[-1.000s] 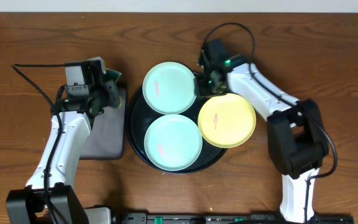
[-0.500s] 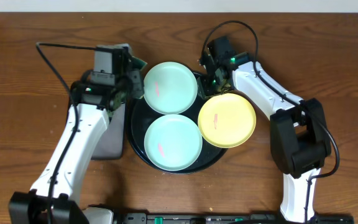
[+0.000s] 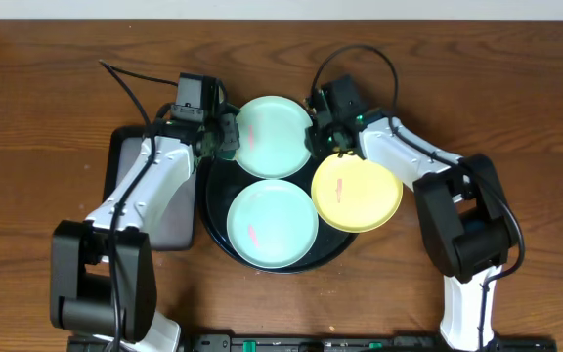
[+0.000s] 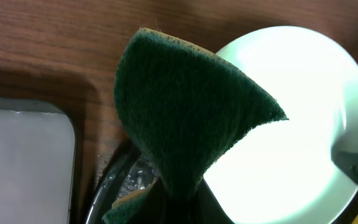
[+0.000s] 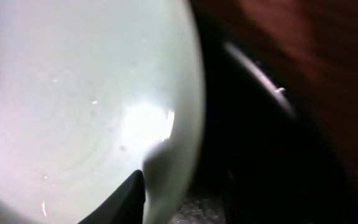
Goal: Clean dirty plates on tray and stack at the side
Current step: 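Bring the green sponge with the left gripper onto the upper mint plate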
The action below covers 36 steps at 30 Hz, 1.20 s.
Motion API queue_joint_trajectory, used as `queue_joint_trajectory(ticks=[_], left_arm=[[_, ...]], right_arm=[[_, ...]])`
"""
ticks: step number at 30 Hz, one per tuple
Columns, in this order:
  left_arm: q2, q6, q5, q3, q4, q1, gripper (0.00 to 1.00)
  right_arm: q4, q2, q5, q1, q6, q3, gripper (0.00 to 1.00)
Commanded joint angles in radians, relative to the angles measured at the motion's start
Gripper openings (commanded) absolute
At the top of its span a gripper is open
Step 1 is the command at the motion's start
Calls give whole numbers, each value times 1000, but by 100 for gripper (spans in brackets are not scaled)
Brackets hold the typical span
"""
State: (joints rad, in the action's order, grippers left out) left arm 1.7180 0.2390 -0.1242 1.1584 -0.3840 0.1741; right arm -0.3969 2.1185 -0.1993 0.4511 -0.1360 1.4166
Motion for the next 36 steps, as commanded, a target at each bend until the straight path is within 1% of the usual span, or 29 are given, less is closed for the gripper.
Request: queue_joint_trajectory(ticks=[1,2,3,4,6,13,17,20,22,24,26,31,36], left_arm=[[3,-31,13,14,13,0,7],[3,-36,13,14,16,0,7],[3,-35,13,14,20,0,7],[3,-35,13,14,22,2,7],[3,-35,13,14,28,4,7],[3,-35,13,14,50,6,7],[0,-35,-25,14,49,18,8],[-6,-35,-32,14,50,34,8],[-7,-35,-21,14,48,42,8],[-6,-35,-21,13,42,46,7],[-6,-29,-21,7,41,46,7],[-5,72,48,-20,55,46,7],[3,105,47,-34,76,47,7]], right_arm=[[13,-24,-19,9,0,-1,31],[16,-24,-19,9,-11,-1,26],[18,-24,-19,9,-27,-1,17],[19,-24,-19,9,-36,-1,10],[19,-24,-19,10,-50,-1,1],[20,-24,-6,42,-55,-1,1],[19,-24,85,60,-112,-1,1],[21,-24,90,69,-115,-1,6],[24,-24,90,77,-118,-1,13],[27,-24,90,80,-121,-1,15],[28,-24,90,83,-123,-1,15],[28,-24,90,87,-131,-1,12],[28,-24,90,87,-133,-1,12]])
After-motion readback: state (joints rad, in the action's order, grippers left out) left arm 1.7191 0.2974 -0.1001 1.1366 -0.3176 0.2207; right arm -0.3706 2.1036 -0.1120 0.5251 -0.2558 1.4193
